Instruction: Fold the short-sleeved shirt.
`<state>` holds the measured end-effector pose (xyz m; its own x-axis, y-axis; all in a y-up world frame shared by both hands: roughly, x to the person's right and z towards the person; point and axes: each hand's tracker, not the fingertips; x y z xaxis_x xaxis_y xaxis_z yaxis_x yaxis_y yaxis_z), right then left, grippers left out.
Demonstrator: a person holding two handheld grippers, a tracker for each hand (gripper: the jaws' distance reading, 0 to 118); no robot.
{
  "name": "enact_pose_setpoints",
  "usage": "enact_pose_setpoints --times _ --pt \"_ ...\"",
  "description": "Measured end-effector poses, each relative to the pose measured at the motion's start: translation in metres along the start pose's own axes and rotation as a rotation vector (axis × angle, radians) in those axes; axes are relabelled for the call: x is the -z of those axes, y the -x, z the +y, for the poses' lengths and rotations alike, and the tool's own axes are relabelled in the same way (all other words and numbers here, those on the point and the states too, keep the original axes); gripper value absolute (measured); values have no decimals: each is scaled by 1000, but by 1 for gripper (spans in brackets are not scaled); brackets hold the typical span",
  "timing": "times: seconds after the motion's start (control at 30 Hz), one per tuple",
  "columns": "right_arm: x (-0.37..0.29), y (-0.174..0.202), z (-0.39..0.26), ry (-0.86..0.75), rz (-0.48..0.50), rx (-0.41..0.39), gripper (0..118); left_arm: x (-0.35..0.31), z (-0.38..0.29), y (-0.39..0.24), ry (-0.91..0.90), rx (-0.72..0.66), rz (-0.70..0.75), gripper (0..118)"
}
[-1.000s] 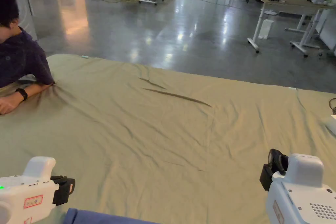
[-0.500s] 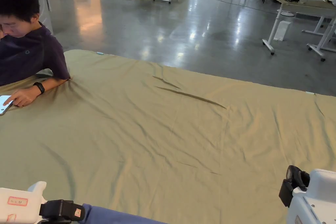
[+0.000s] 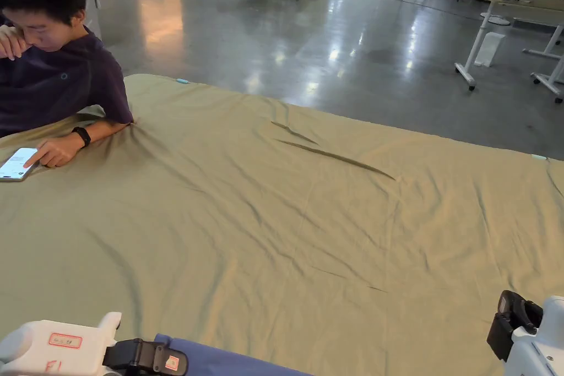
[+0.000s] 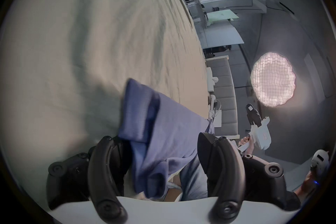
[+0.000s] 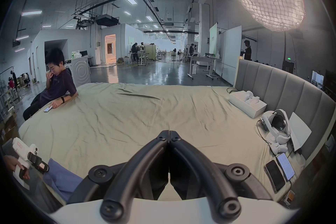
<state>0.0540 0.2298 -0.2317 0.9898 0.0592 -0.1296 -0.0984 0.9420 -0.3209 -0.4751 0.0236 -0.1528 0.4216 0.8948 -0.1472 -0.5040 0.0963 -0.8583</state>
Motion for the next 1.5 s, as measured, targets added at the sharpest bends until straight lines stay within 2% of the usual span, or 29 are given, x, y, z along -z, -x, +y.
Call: enact_pose_setpoints --times 0.17,0.23,0.3,0.33,0.37,0.43,0.5,0.53,0.7,0.9,1.0,1.13,1.33,1.4,1.5 --pt "-1 4 1 1 7 -5 0 4 8 3 -9 7 -4 77" --pt "-1 4 1 2 11 0 0 3 12 -4 3 89 62 63" --pt "-1 5 1 4 13 1 0 2 10 -14 15 175 166 33" --pt "0 5 0 4 15 1 0 3 9 -18 25 195 238 30" --pt "0 5 0 3 15 1 0 5 6 -21 18 155 299 28" --pt "0 5 -1 6 17 3 0 5 5 -27 4 124 263 22" --pt "1 4 -2 11 22 15 0 8 -2 -39 -10 157 297 10" --pt "1 4 -3 14 26 21 0 7 -3 -44 -24 176 333 9" --pt "1 2 -5 18 28 21 0 -9 -3 -61 -85 128 257 7" --pt "2 -5 -3 11 26 33 0 -41 3 -97 -98 204 283 7" --pt "3 -6 -2 9 29 43 0 -68 7 -108 -139 208 332 7" --pt "4 -7 -1 6 37 44 0 -101 10 -117 -190 190 477 7" --pt "5 -6 -2 3 49 46 0 -88 -13 -146 -176 179 548 7" --pt "5 -8 -2 3 51 52 0 -75 -20 -158 -149 194 517 7" --pt "3 -10 -3 5 48 52 0 -51 -28 -178 -108 177 380 7"
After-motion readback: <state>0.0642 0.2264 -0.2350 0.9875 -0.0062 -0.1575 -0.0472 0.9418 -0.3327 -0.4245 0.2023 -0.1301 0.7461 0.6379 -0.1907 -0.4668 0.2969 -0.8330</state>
